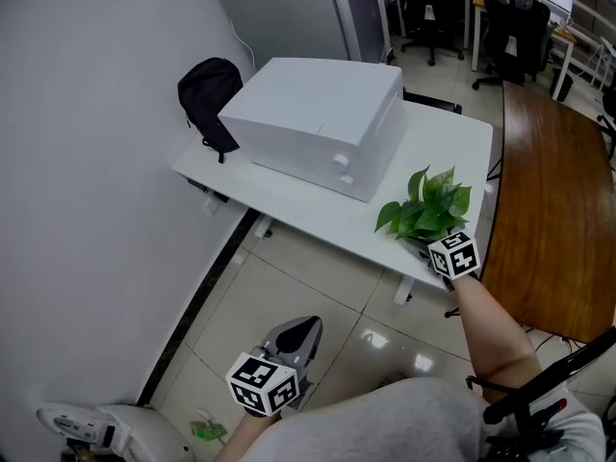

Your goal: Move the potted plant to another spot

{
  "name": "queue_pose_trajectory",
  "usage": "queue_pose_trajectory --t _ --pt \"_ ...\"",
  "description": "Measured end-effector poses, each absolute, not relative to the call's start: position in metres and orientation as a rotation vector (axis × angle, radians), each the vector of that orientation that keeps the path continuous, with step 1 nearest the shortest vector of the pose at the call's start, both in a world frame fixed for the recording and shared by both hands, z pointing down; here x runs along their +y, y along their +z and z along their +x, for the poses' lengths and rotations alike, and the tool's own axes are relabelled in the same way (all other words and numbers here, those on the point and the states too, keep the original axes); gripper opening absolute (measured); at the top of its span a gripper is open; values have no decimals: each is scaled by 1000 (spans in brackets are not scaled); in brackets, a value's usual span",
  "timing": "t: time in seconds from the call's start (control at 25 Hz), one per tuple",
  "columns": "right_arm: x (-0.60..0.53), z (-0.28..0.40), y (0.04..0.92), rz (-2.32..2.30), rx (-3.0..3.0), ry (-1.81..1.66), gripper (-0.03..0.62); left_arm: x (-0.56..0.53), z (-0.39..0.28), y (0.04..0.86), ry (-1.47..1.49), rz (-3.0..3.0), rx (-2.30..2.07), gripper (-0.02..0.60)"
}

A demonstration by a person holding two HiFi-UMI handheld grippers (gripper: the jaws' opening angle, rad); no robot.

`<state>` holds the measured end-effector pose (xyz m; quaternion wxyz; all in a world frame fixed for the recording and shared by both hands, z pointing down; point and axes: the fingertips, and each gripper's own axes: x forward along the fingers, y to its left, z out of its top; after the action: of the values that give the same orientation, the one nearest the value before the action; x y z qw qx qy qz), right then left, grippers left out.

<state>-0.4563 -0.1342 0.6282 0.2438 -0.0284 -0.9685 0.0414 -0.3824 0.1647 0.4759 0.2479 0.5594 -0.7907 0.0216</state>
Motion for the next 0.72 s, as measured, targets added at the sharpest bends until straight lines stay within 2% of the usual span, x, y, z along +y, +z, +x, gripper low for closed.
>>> queue_pose_trajectory --t 0.4,0.72 --pt "-127 -447 622 -82 -2650 71 525 162 -384 469 60 1563 -2129 -3" --pt "-137 -413 609 6 -2646 51 523 142 -385 467 44 1671 -2067 -3"
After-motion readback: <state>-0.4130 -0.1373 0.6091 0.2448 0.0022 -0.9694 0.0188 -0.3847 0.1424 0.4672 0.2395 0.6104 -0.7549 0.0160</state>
